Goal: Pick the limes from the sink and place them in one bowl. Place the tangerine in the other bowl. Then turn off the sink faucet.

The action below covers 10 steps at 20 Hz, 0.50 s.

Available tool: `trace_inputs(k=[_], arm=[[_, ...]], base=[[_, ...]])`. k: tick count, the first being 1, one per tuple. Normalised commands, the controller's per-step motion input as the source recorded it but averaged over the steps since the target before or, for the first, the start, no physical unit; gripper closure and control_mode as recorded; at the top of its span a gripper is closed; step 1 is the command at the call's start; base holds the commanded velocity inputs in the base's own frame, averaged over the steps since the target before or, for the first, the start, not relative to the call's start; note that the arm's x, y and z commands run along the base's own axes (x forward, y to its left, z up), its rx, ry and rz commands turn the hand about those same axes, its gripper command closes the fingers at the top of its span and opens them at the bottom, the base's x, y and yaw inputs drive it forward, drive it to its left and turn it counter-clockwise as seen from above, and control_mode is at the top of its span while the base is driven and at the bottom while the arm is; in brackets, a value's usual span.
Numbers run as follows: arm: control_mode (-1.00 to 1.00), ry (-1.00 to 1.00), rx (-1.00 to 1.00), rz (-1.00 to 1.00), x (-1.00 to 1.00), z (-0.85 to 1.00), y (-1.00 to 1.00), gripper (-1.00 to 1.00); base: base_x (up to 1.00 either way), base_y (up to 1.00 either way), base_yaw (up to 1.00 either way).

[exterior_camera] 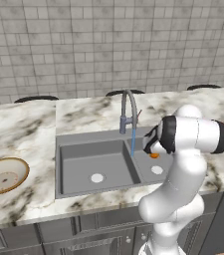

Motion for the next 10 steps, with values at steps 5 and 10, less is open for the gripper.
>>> trace_inputs(k=[5,10], arm=[[-1.00,0.00,0.00,0.00,0.26,-0.21,-0.08,-1.00],[-1.00,0.00,0.00,0.00,0.27,-0.17,-0.02,-1.00]], base=[[0.00,0.00,0.00],[0.00,0.00,0.00]])
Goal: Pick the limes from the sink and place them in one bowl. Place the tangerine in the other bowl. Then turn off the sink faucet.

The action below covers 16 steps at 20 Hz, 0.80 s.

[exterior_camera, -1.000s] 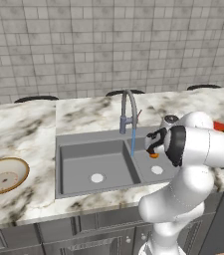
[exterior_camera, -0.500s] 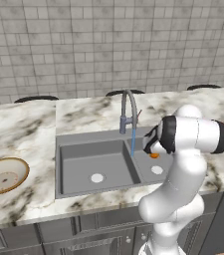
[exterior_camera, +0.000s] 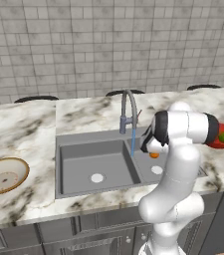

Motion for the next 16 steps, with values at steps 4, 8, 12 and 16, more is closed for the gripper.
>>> trace_inputs(k=[4,8,12,16], arm=[[-1.00,0.00,0.00,0.00,0.27,-0.14,-0.09,-1.00],[-1.00,0.00,0.00,0.00,0.24,-0.16,-0.05,-1.00],[-1.00,0.00,0.00,0.00,0.22,-0.20,-0.02,-1.00],[-1.00,0.00,0.00,0.00,0.15,-0.26,-0.02,-1.00]], base=[[0.00,0.00,0.00],[0.00,0.00,0.00],[0.00,0.00,0.00],[0.00,0.00,0.00]])
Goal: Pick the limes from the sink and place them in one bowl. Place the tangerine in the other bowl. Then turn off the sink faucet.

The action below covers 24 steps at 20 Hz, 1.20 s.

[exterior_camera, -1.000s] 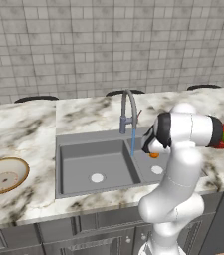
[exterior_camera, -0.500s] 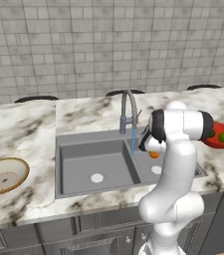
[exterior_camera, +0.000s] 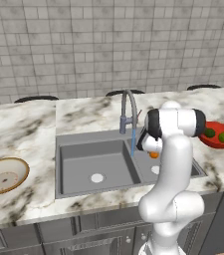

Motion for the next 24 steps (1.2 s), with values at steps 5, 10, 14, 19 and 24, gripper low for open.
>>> trace_inputs(k=[5,10,14,19,24], arm=[[-1.00,0.00,0.00,0.00,0.12,-0.26,-0.04,-1.00],[-1.00,0.00,0.00,0.00,0.14,-0.22,-0.07,-1.00],[-1.00,0.00,0.00,0.00,0.18,-0.21,-0.05,-1.00],[-1.00,0.00,0.00,0.00,0.19,-0.21,-0.02,-1.00],[-1.00,0.00,0.00,0.00,0.13,-0.23,0.00,1.00]], base=[[0.00,0.00,0.00],[0.00,0.00,0.00],[0.00,0.00,0.00],[0.00,0.00,0.00],[0.00,0.00,0.00]])
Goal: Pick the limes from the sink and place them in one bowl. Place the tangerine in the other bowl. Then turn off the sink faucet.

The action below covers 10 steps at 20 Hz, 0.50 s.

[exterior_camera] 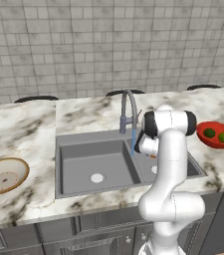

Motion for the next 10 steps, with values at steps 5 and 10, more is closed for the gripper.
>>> trace_inputs(k=[5,10], arm=[[-1.00,0.02,0.00,0.00,0.02,-0.17,0.00,1.00],[-1.00,0.00,0.00,0.00,0.00,0.00,0.00,1.00]], base=[[0.00,0.00,0.00],[0.00,0.00,0.00]])
